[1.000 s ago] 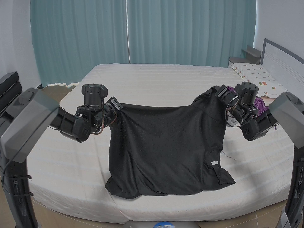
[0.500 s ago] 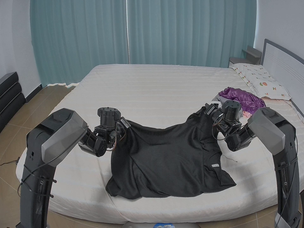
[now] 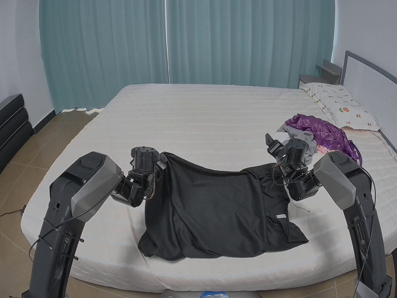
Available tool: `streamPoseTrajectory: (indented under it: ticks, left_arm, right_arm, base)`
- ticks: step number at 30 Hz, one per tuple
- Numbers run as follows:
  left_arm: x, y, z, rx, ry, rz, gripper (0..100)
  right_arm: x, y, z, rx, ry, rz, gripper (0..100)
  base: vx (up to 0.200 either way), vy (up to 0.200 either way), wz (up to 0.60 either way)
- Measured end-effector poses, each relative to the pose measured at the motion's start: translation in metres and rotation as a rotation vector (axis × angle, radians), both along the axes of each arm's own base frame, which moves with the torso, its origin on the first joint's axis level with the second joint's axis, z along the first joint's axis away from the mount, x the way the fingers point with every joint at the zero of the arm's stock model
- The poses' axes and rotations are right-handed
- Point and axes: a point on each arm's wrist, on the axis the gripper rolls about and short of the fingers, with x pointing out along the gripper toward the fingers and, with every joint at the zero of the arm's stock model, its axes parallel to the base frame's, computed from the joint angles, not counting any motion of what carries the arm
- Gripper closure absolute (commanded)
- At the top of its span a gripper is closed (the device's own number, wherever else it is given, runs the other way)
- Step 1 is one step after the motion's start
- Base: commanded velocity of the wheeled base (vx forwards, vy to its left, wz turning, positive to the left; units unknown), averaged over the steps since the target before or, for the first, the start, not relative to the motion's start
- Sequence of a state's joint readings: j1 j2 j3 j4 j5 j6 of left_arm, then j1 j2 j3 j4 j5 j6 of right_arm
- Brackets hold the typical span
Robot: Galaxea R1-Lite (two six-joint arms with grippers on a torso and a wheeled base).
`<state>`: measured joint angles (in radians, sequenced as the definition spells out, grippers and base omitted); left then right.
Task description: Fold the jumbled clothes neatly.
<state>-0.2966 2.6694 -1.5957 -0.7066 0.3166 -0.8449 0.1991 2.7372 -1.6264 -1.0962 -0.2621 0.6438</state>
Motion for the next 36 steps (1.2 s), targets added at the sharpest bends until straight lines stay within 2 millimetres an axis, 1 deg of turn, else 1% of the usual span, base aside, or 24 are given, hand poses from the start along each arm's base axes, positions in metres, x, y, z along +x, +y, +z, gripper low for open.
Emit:
streamPoseTrajectory:
  ticks: [2, 5, 10, 13, 16, 19, 23, 30, 32, 36]
  left_arm:
    - [0.001, 0.002, -0.003, 0.004, 0.004, 0.009, 0]
    - [0.001, 0.007, -0.007, 0.01, 0.016, 0.021, 0]
    - [-0.003, 0.02, -0.011, 0.016, 0.052, 0.031, 0]
    - [-0.011, 0.029, -0.013, 0.019, 0.095, 0.015, 0]
    - [-0.022, 0.034, -0.012, 0.005, 0.138, -0.044, 0]
    - [-0.034, 0.037, -0.005, -0.023, 0.171, -0.116, 0]
    - [-0.045, 0.044, 0.014, -0.06, 0.179, -0.176, 0]
    - [-0.051, 0.063, 0.047, -0.151, 0.137, -0.146, 0]
    - [-0.055, 0.069, 0.052, -0.167, 0.135, -0.134, 0]
    - [-0.067, 0.075, 0.051, -0.18, 0.17, -0.125, 0]
  right_arm:
    - [0.003, -0.003, 0.001, 0.002, -0.011, -0.015, 0]
    - [0.002, -0.007, -0.005, 0.0, 0.007, -0.024, 0]
    - [-0.011, -0.016, -0.022, 0.009, 0.091, -0.018, 0]
    - [-0.02, -0.022, -0.024, 0.035, 0.133, -0.003, 0]
    - [-0.032, -0.026, -0.022, 0.068, 0.169, 0.017, 0]
    - [-0.047, -0.029, -0.02, 0.099, 0.212, 0.043, 0]
    - [-0.07, -0.032, -0.016, 0.128, 0.258, 0.087, 0]
    - [-0.107, -0.036, -0.005, 0.158, 0.307, 0.174, 0]
    - [-0.117, -0.038, -0.003, 0.162, 0.314, 0.188, 0]
    - [-0.132, -0.04, 0.001, 0.168, 0.322, 0.205, 0]
  base:
    - [0.0, 0.0, 0.0]
    - [0.0, 0.0, 0.0]
    - [0.0, 0.0, 0.0]
    - [0.0, 0.0, 0.0]
    - [0.0, 0.0, 0.0]
    - [0.0, 0.0, 0.0]
    - [0.0, 0.0, 0.0]
    - [0.0, 0.0, 0.0]
    - [0.0, 0.0, 0.0]
    - [0.0, 0.0, 0.0]
